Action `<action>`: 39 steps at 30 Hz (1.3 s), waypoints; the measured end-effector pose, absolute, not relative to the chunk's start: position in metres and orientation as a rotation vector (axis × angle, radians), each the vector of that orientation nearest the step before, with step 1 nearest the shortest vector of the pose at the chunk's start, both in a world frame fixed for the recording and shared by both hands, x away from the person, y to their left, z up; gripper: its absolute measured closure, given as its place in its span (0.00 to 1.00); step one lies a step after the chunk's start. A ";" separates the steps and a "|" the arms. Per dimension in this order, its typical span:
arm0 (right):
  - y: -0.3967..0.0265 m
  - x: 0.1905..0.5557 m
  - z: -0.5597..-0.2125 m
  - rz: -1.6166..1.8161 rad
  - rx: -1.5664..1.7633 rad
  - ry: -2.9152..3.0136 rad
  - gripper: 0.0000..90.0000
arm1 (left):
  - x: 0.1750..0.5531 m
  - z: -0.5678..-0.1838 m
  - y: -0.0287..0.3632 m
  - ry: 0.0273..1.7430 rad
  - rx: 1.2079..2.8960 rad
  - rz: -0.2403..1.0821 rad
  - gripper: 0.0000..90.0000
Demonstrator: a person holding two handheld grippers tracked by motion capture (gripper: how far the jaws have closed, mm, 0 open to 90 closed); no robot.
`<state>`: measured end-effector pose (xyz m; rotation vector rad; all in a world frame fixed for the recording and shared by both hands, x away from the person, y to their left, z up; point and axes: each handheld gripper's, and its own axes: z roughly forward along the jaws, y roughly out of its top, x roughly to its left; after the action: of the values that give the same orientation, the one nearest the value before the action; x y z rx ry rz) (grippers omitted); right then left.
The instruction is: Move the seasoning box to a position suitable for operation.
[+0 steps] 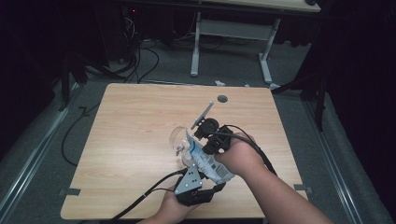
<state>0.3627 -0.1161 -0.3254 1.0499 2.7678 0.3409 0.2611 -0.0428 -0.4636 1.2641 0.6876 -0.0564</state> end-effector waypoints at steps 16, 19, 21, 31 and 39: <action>-0.117 0.363 -0.324 0.339 1.050 2.762 1.00 | 0.262 -0.461 -0.045 0.689 1.259 -0.053 0.63; -0.117 0.364 -0.323 0.335 1.050 2.757 1.00 | 0.263 -0.461 -0.045 0.690 1.256 -0.052 0.63; -0.117 0.364 -0.323 0.337 1.055 2.754 1.00 | 0.263 -0.460 -0.045 0.689 1.255 -0.049 0.63; -0.116 0.366 -0.324 0.341 1.045 2.761 1.00 | 0.264 -0.460 -0.046 0.691 1.253 -0.044 0.63; -0.115 0.366 -0.324 0.335 1.041 2.762 1.00 | 0.264 -0.459 -0.045 0.690 1.247 -0.044 0.63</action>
<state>0.3664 -0.1146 -0.3237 1.0409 2.7620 0.3354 0.2644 -0.0452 -0.4591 1.2469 0.6899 -0.0440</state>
